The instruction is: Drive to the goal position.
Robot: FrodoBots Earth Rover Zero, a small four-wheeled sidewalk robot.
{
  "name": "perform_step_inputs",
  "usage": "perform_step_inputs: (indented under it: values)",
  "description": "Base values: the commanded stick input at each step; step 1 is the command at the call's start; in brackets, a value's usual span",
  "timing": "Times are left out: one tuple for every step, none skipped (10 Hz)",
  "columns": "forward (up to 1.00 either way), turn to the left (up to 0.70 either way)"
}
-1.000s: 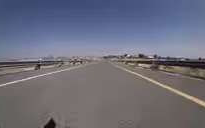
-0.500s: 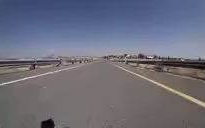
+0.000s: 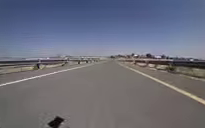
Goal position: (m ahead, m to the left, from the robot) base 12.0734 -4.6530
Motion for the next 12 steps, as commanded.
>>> perform_step_inputs:
  values:
    - [1.00, 0.00]
    - [1.00, 0.00]
    - [1.00, 0.00]
    - [1.00, 0.00]
    - [1.00, 0.00]
    - [1.00, 0.00]
    - [1.00, 0.00]
    - [1.00, 0.00]
    - [1.00, 0.00]
    - [1.00, 0.00]
    - [1.00, 0.00]
    - [1.00, 0.00]
